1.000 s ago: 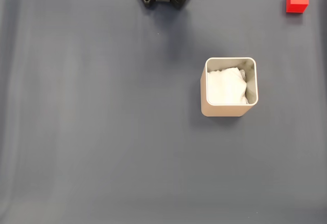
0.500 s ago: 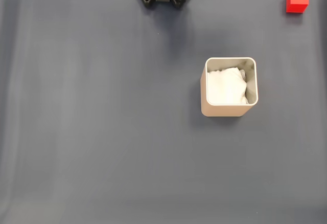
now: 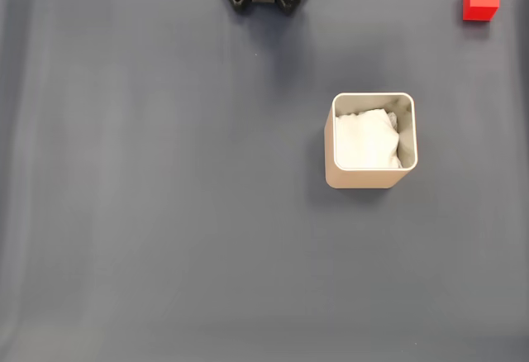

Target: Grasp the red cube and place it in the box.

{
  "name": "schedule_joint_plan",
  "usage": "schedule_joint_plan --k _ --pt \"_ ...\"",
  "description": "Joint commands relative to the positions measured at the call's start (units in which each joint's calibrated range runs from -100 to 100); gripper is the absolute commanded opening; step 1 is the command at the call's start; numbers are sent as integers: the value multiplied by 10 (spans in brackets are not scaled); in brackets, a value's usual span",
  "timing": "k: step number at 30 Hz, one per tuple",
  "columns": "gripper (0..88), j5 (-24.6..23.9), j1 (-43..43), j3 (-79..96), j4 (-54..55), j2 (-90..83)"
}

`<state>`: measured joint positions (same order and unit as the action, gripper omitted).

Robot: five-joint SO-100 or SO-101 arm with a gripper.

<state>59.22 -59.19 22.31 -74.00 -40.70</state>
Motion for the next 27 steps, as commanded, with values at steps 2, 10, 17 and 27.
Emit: schedule_joint_plan --k 2,10,17,27 --pt "265 4 2 -11 30 13" --pt "281 0 3 -11 67 50" --pt "286 -15 -8 7 86 75" --pt "319 -31 -27 12 132 114"
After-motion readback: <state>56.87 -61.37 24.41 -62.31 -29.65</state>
